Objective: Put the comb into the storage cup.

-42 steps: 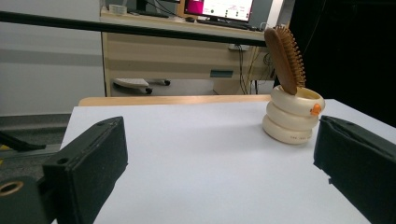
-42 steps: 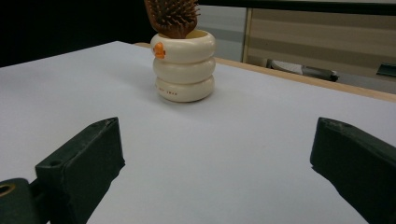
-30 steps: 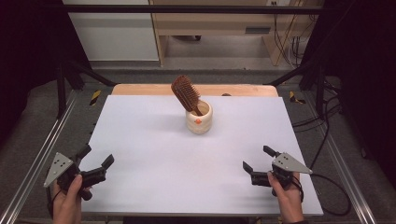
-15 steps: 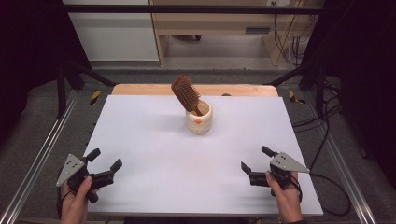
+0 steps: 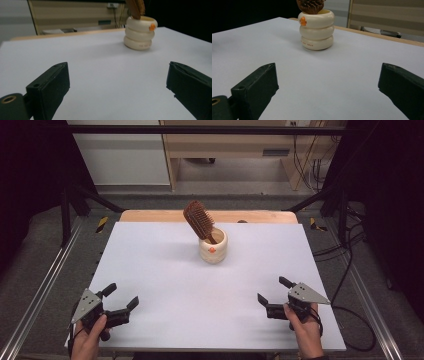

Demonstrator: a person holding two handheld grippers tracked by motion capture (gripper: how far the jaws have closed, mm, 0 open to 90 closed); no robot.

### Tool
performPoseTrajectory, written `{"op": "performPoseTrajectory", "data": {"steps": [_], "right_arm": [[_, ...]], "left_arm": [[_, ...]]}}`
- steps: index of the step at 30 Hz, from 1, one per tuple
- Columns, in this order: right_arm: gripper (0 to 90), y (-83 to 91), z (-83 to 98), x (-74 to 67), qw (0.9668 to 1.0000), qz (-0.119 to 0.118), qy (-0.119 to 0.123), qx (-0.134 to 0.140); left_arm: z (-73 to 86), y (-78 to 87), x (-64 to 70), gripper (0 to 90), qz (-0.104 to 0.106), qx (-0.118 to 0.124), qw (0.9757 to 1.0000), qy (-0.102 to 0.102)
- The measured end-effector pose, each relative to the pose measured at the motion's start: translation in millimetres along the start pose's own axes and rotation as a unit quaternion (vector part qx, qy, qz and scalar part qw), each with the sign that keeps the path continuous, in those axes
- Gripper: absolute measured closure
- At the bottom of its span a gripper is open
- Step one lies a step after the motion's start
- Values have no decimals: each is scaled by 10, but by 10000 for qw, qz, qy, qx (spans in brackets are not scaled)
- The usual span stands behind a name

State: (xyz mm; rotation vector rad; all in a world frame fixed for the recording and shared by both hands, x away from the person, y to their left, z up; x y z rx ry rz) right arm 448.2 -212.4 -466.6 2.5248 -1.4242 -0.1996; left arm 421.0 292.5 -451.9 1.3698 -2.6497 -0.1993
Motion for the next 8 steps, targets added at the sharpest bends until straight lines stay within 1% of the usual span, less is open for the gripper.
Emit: {"op": "performPoseTrajectory", "data": {"steps": [2,5,8], "right_arm": [[31,-3,1,0,10000,-2,-34,-8],[31,-8,2,1,10000,34,-48,-23],[31,-7,1,11,9999,74,-79,-24]], "left_arm": [[-21,47,-42,43,-99,121,9999,47],[-9,101,-124,41,-211,197,9994,203],[15,122,-190,41,-220,232,9984,465]]}}
Point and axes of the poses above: each handheld gripper's, and its own axes: y roughly backward along the jaws, z roughly out of its underside, x roughly to its right, the point moved 4 cm from there along -y, roughly forward along the jaws, and after that the axes turned 5 degrees about z, right-handed, at the moved point
